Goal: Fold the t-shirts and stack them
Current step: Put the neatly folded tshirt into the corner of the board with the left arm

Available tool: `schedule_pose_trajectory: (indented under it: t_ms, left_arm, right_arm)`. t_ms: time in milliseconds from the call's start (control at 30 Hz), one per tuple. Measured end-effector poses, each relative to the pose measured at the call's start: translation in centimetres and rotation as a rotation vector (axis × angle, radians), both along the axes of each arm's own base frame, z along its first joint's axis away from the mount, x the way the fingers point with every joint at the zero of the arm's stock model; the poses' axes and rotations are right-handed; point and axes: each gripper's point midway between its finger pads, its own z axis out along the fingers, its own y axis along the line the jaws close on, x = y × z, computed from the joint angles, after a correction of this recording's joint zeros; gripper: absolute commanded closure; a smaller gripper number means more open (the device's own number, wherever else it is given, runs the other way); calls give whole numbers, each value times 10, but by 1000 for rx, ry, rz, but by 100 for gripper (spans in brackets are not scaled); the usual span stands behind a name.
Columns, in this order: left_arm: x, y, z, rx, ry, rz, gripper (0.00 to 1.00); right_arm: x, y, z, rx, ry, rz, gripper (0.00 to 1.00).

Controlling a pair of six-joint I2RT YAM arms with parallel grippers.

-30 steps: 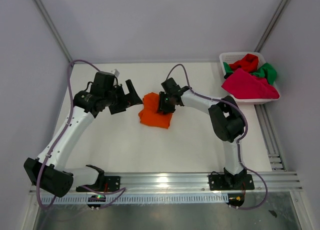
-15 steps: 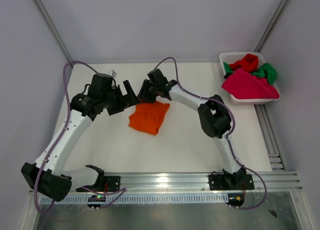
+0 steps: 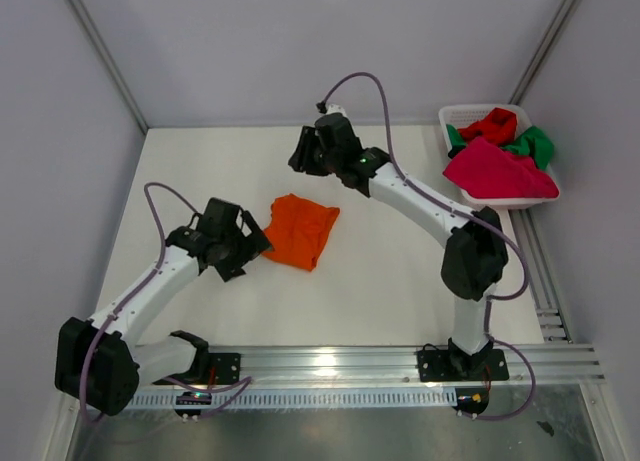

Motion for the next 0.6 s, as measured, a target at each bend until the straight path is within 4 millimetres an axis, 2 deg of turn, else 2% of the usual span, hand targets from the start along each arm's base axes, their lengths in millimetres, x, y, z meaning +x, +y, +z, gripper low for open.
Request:
schedule_pose_trajectory:
  t_ms: [67,133,233,333,400,600]
  left_arm:
    - [-8,4,-21,-6,47,64,2]
    - [-14,10,-34,-2,76,125,2]
    - [-12,17,-31,-9,51,208,2]
    - [-5,22,-16,-53,-33,300,2]
    - [-4,26,-11,-85,-80,353,2]
    - [-12,33,-32,-123,-75,467,2]
  right_arm:
    - [-1,-18,31,-22,-87,-35,56]
    - [-3,-34,56,-38,-158,-68,56]
    - [-6,-52,74,-69,-217,-98,56]
    - [-9,-62,68,-109,-226,-109,56]
    - [-10,-67,54,-147,-213,-106,56]
    - [-18,-77,20,-232,-167,-87,56]
